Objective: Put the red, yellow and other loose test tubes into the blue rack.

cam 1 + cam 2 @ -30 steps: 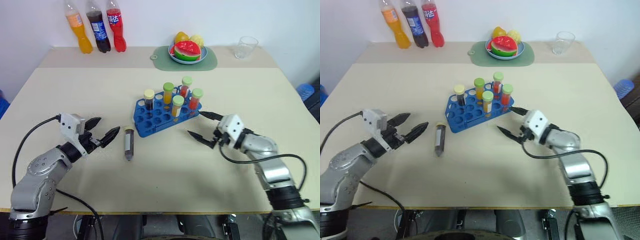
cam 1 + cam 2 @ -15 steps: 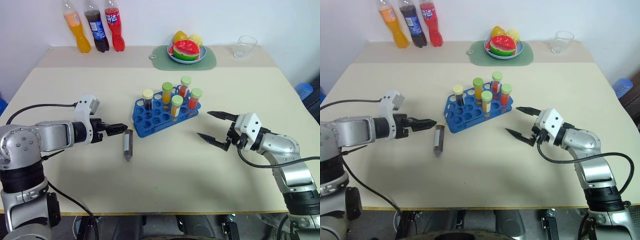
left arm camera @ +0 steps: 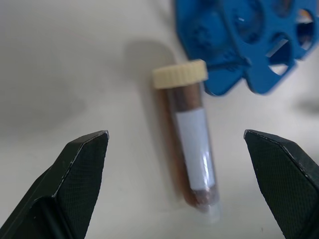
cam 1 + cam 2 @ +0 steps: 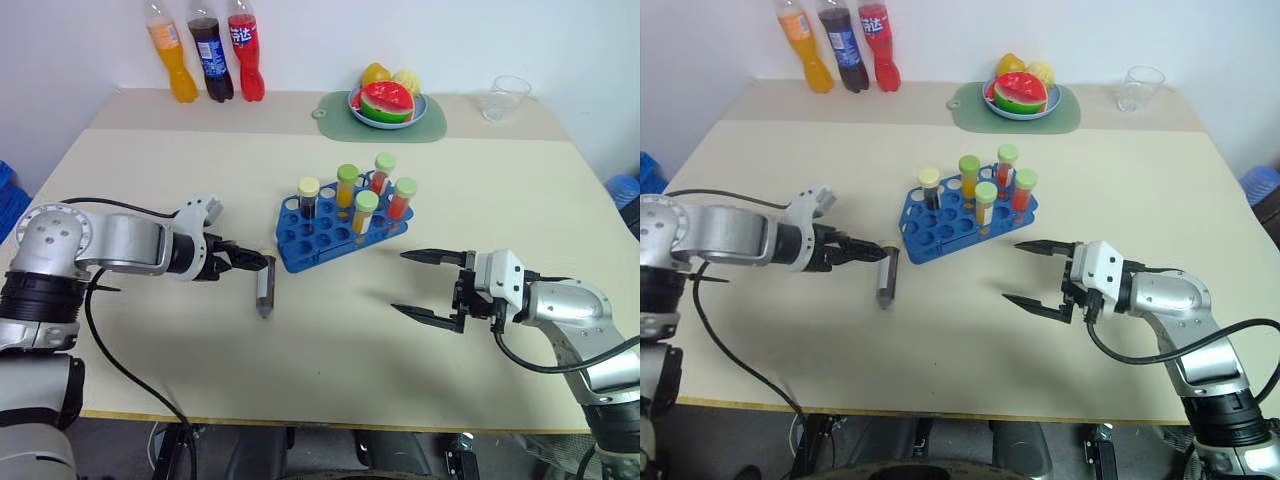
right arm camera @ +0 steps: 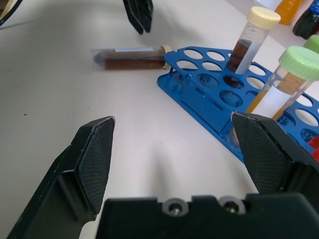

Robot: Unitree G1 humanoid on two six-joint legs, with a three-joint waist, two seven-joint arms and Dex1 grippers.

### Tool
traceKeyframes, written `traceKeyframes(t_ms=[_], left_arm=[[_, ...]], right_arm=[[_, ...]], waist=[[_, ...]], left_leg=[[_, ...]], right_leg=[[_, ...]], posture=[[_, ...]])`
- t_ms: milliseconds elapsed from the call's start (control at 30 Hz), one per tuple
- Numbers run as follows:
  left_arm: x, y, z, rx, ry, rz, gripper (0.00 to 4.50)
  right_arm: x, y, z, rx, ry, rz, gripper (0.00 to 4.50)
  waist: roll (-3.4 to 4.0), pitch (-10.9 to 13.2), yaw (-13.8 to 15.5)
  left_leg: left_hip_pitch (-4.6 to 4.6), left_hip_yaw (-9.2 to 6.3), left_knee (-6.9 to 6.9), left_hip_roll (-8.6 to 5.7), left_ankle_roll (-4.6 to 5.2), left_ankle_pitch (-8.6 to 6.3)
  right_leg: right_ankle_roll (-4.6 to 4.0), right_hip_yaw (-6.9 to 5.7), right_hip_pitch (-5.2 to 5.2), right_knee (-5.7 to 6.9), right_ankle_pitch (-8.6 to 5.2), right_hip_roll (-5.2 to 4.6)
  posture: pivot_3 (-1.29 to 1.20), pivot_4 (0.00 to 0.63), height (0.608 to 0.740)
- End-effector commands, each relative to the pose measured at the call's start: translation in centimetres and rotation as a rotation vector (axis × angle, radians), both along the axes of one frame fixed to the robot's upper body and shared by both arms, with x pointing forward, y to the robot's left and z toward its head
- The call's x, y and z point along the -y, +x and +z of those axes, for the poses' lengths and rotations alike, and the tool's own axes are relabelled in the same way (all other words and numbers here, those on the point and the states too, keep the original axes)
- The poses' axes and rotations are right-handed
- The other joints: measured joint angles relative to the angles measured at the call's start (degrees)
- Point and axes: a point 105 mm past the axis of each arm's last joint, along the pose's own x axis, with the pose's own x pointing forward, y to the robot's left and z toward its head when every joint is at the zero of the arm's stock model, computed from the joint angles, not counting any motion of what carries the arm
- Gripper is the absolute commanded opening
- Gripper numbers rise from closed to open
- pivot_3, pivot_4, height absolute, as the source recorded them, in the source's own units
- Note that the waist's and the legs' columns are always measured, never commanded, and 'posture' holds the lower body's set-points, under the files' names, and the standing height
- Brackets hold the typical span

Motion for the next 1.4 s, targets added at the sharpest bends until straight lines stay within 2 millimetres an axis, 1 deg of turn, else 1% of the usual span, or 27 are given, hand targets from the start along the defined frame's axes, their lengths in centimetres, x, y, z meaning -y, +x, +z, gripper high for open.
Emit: traceKeyframes(t_ms=[33, 233, 333, 433, 533, 600, 633, 700, 800, 900, 967, 1000, 1033, 1067, 1133, 1200, 1233, 1267, 1333, 1400], left_arm=[[0.6, 0.9, 0.3, -0.010, 0.019, 0.017, 4.50], [2.1, 1.9, -0.8, -0.085, 0.077, 0.027, 4.50], [2.4, 2.0, -1.1, -0.119, 0.110, 0.017, 4.50], [2.4, 2.0, -1.6, -0.136, 0.142, 0.018, 3.62], [2.5, 2.0, -1.8, -0.144, 0.150, 0.027, 2.22], [2.4, 2.1, -2.2, -0.153, 0.153, 0.044, 1.14], [2.4, 2.0, -2.2, -0.159, 0.148, 0.040, 0.85], [2.4, 2.1, -2.3, -0.155, 0.143, 0.050, 0.85], [2.2, 2.0, -1.6, -0.130, 0.113, 0.044, 0.85], [1.3, 1.7, -1.0, -0.087, 0.090, 0.050, 0.85], [0.5, 1.6, -0.1, -0.003, 0.083, 0.097, 0.85], [0.1, 1.6, 0.6, 0.055, 0.065, 0.137, 0.85], [-0.2, 1.6, 2.1, 0.177, 0.055, 0.156, 0.85], [-0.4, 1.2, 3.2, 0.275, 0.051, 0.153, 0.85], [-0.3, 0.4, 4.5, 0.388, 0.030, 0.115, 0.85], [0.2, 0.0, 8.0, 0.604, -0.187, 0.076, 0.85], [-0.1, -0.3, 9.0, 0.678, -0.216, 0.060, 0.85], [-0.4, -0.5, 9.4, 0.724, -0.221, 0.049, 0.85], [-0.4, -1.3, 10.6, 0.877, -0.274, -0.028, 0.85], [0.1, -1.8, 11.2, 1.013, -0.281, -0.105, 0.85]], right_arm=[[-0.6, -0.1, 1.1, 0.054, 0.004, 0.017, 4.12], [-0.8, 0.0, 1.2, 0.061, 0.018, 0.001, 4.12], [-0.8, 0.0, 1.2, 0.063, 0.018, -0.004, 4.12], [-0.8, 0.0, 1.3, 0.067, 0.025, -0.016, 4.17], [-0.7, -0.1, 1.2, 0.065, 0.026, -0.025, 4.17], [-0.6, -0.1, 1.1, 0.063, 0.027, -0.029, 4.17], [-0.6, -0.1, 1.1, 0.061, 0.027, -0.030, 4.17], [-0.6, -0.1, 1.0, 0.060, 0.028, -0.034, 4.17], [-0.4, 0.2, 0.9, 0.059, 0.028, -0.039, 4.17], [-0.4, 0.4, 0.9, 0.059, 0.030, -0.040, 4.17], [-0.5, 0.7, 1.0, 0.061, 0.035, -0.038, 4.17], [-0.6, 0.8, 1.0, 0.062, 0.037, -0.036, 4.17], [-0.7, 0.9, 1.0, 0.064, 0.040, -0.034, 4.17], [-0.7, 1.1, 1.0, 0.065, 0.041, -0.033, 4.17], [-0.8, 1.2, 1.0, 0.066, 0.044, -0.030, 4.17], [-0.9, 1.5, 1.0, 0.071, 0.048, -0.027, 4.17], [-0.9, 1.6, 1.0, 0.076, 0.050, -0.026, 4.17], [-0.9, 1.7, 1.1, 0.079, 0.052, -0.025, 4.17], [-1.1, 2.0, 1.2, 0.085, 0.058, -0.024, 4.17], [-1.2, 2.3, 1.4, 0.091, 0.063, -0.026, 4.17]], waist=[[0.00, 0.00, -0.02], [-0.01, 0.00, 0.00], [-0.01, 0.00, -0.05], [0.00, 0.00, -0.08], [-0.02, 0.00, 0.00], [-0.02, -0.01, -0.01], [-0.02, -0.01, -0.01], [-0.02, -0.01, -0.06], [-0.02, -0.01, -0.11], [-0.02, -0.01, -0.36], [-0.02, -0.01, -0.55], [-0.02, -0.01, -0.45], [-0.02, -0.01, -0.50], [-0.03, 0.00, -0.47], [-0.04, 0.00, -0.09], [-0.03, 0.00, 0.17], [-0.03, 0.00, 0.16], [-0.05, 0.01, 0.17], [-0.04, 0.01, -0.04], [-0.04, 0.01, -0.05]], left_leg=[[-0.01, 0.00, 0.00, -0.01, 0.00, 0.00], [-0.02, -0.01, 0.03, -0.02, -0.04, 0.03], [-0.01, 0.00, 0.03, -0.03, -0.08, 0.05], [0.01, 0.01, 0.03, -0.03, -0.09, 0.06], [-0.01, 0.01, 0.03, -0.03, -0.38, 0.22], [-0.01, 0.02, 0.04, -0.04, -0.39, 0.23], [0.00, 0.02, 0.04, -0.04, -0.40, 0.23], [0.01, 0.02, 0.03, -0.04, -0.40, 0.23], [0.03, 0.03, 0.04, -0.04, -0.43, 0.25], [0.02, 0.05, 0.03, -0.03, -0.44, 0.26], [0.02, 0.05, 0.00, 0.00, -0.46, 0.27], [0.01, 0.09, 0.00, 0.02, -0.48, 0.28], [0.00, 0.07, -0.01, 0.04, -0.50, 0.29], [-0.02, 0.09, -0.02, 0.09, -0.52, 0.30], [-0.09, 0.14, -0.02, 0.09, -0.59, 0.34], [-0.08, 0.24, -0.01, 0.04, -0.60, 0.34], [-0.05, 0.27, -0.02, 0.01, -0.59, 0.34], [-0.04, 0.28, -0.02, 0.00, -0.59, 0.34], [-0.02, 0.28, -0.02, 0.01, -0.55, 0.32], [-0.01, 0.32, -0.04, 0.02, -0.40, 0.24]], right_leg=[[0.00, 0.00, 0.00, 0.00, 0.00, 0.00], [0.01, 0.00, 0.00, -0.02, 0.00, 0.00], [0.01, 0.00, 0.01, 0.00, 0.00, 0.01], [0.01, 0.00, 0.01, 0.01, 0.00, 0.02], [0.01, 0.00, 0.02, 0.00, 0.00, 0.01], [0.02, 0.00, 0.02, -0.01, 0.00, 0.00], [0.02, 0.00, 0.02, -0.01, 0.00, 0.00], [0.02, 0.00, 0.03, 0.01, 0.00, 0.02], [0.02, 0.00, 0.03, 0.02, 0.00, 0.02], [0.01, 0.01, 0.02, 0.02, 0.00, 0.04], [0.01, 0.03, -0.02, 0.02, 0.00, 0.04], [0.01, 0.05, -0.06, 0.03, 0.00, 0.03], [0.01, 0.05, -0.07, 0.03, 0.00, 0.03], [0.00, 0.06, -0.10, 0.03, 0.00, 0.02], [-0.01, 0.07, -0.15, 0.03, 0.01, 0.02], [-0.03, 0.04, -0.07, 0.02, 0.00, 0.02], [-0.08, 0.00, -0.01, -0.03, -0.03, 0.03], [-0.21, -0.01, 0.02, -0.06, -0.11, 0.03], [-0.22, -0.02, 0.07, -0.11, -0.11, 0.04], [-0.24, 0.00, 0.08, -0.12, -0.12, 0.05]], posture=[[0.00, 0.150, 0.740], [0.00, 0.150, 0.740], [0.00, 0.150, 0.740], [0.00, 0.150, 0.740], [0.00, 0.150, 0.740], [0.00, 0.150, 0.740], [0.00, 0.150, 0.740], [0.00, 0.150, 0.740], [0.00, 0.150, 0.740], [0.00, 0.150, 0.740], [0.00, 0.150, 0.740], [0.00, 0.150, 0.740], [0.00, 0.150, 0.740], [0.00, 0.150, 0.740], [0.00, 0.150, 0.740], [0.00, 0.150, 0.740], [0.00, 0.150, 0.740], [0.00, 0.150, 0.740], [0.00, 0.150, 0.740], [0.00, 0.150, 0.740]])
